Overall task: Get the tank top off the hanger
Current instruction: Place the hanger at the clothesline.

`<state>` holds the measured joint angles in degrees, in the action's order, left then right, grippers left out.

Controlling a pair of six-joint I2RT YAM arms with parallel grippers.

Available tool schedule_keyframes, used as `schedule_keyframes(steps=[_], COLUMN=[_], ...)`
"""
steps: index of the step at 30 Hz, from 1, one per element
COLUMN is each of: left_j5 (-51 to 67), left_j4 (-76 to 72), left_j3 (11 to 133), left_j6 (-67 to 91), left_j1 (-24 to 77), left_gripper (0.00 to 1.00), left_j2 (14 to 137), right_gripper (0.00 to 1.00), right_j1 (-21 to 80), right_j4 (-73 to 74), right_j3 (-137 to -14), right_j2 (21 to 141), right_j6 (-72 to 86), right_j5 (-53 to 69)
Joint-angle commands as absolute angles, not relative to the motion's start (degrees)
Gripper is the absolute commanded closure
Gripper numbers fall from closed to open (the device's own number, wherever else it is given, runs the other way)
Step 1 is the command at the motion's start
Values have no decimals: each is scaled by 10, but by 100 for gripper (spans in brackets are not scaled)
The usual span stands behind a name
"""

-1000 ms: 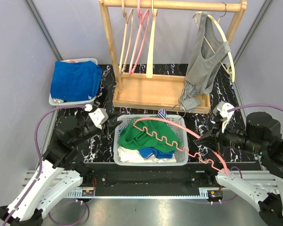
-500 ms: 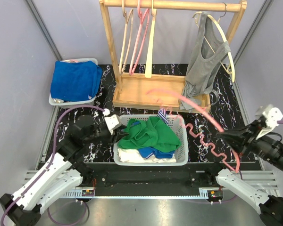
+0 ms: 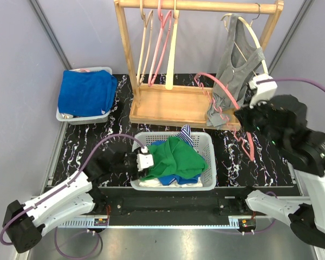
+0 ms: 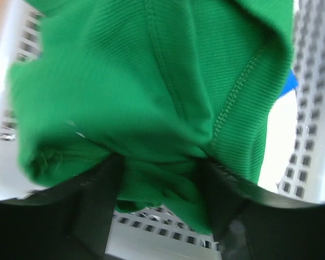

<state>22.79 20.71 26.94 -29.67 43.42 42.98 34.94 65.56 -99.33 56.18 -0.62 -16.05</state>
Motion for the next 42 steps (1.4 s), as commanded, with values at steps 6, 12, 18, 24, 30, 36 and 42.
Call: schedule_keyframes(steps=[6,12,18,24,30,36,42], left_j5=[215,180,222,178,107,104,108], left_j4=[327,338,361,362,352,354,342], left_j3=[505,693,734,745,752,722,696], left_j6=[-311,-268,-261,-330,-415,-446,-448], left_j1=[452,452,451,452,451,451,452], left_gripper=[1,1,1,1,1,1,1], left_j2=[485,491,452,428,423,400,392], right_gripper=[100,100,100,100,100,100,100], right_j1=[351,342,312,294,278,278,278], right_j4=[390,362,363,373,381,394,367], right_j3=[-1056,-1150,-1234,-1309,-1386,-1369,-1253], right_j2=[699,809,884,928,984,977,874], right_j6=[-104,-125,-127,-127,-122,-99,-79], right_j5=[-250,-248,-240,-223,-197,-91,-33])
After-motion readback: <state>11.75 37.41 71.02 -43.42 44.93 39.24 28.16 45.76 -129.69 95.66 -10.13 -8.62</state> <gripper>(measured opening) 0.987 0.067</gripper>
